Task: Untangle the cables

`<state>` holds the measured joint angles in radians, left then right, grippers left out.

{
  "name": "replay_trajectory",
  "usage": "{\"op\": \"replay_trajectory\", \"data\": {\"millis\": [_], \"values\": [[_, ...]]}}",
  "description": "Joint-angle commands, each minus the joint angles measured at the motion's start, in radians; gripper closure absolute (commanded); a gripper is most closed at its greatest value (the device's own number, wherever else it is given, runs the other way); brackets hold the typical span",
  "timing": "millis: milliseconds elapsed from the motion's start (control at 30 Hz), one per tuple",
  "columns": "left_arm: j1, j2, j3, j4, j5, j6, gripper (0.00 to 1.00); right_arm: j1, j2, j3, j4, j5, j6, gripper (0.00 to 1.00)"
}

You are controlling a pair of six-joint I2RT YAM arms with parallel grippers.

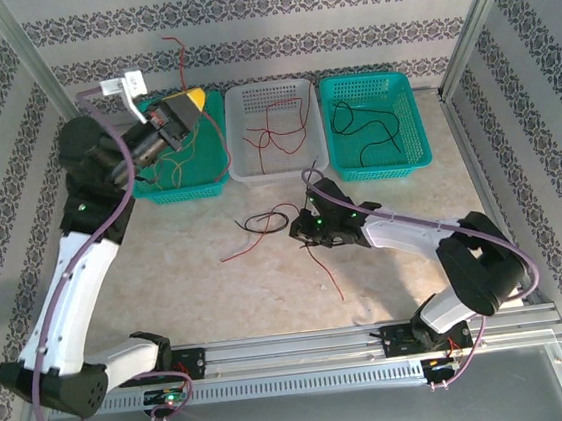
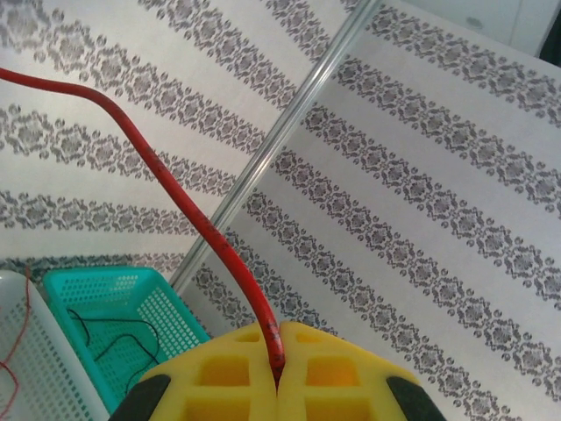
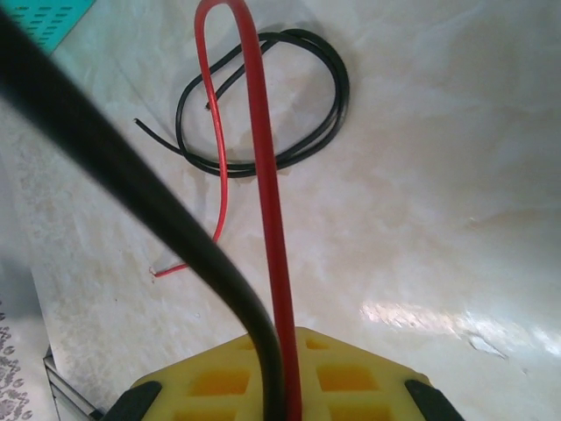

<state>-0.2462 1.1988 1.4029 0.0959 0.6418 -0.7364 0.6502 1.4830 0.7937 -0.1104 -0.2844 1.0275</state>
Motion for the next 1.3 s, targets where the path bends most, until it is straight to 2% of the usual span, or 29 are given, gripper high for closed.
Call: {"op": "replay_trajectory", "data": {"millis": [0,200,367,467,600,633,733,767,800,967,1133,1200,1267], "values": [[0.015,0.078,-0.021,0.247,0.041,-0.113,1.00,0.004,-0.058,-0.028,-0.096,0.059,-0.032,1.00],[0.003,0.290,0.020,0.406,0.060,-0.161,1.00,0.015,-0.124,-0.048,-0.160,0.088,-0.046,1.00],[-0.026,0.501,0.149,0.458,0.073,-0.194,1.00,0.028,-0.133,-0.054,-0.161,0.096,-0.044,1.00],[-0.044,0.621,0.263,0.400,0.052,-0.163,1.00,0.031,-0.128,-0.053,-0.163,0.100,-0.044,1.00],[-0.069,0.784,0.462,0.206,0.008,-0.047,1.00,0.031,-0.130,-0.053,-0.163,0.102,-0.047,1.00],[-0.071,0.834,0.519,0.142,-0.005,-0.030,0.96,0.030,-0.134,-0.053,-0.164,0.103,-0.049,1.00],[-0.071,0.945,0.600,0.019,-0.051,-0.007,0.44,0.021,-0.145,-0.054,-0.170,0.105,-0.052,1.00],[-0.073,0.966,0.603,-0.012,-0.066,0.002,0.16,0.018,-0.148,-0.055,-0.170,0.105,-0.054,1.00],[-0.075,0.978,0.597,-0.023,-0.063,0.012,0.10,0.016,-0.153,-0.055,-0.170,0.105,-0.056,1.00],[-0.077,0.964,0.522,-0.052,-0.075,0.026,0.00,0.015,-0.160,-0.044,-0.176,0.102,-0.066,1.00],[-0.078,0.856,0.455,-0.106,-0.124,0.085,0.00,0.015,-0.175,-0.028,-0.190,0.114,-0.079,1.00],[-0.080,0.819,0.477,-0.218,-0.174,0.128,0.00,0.015,-0.189,-0.021,-0.202,0.124,-0.088,1.00],[-0.082,0.813,0.554,-0.416,-0.220,0.186,0.00,0.014,-0.207,-0.009,-0.223,0.138,-0.097,1.00]]}}
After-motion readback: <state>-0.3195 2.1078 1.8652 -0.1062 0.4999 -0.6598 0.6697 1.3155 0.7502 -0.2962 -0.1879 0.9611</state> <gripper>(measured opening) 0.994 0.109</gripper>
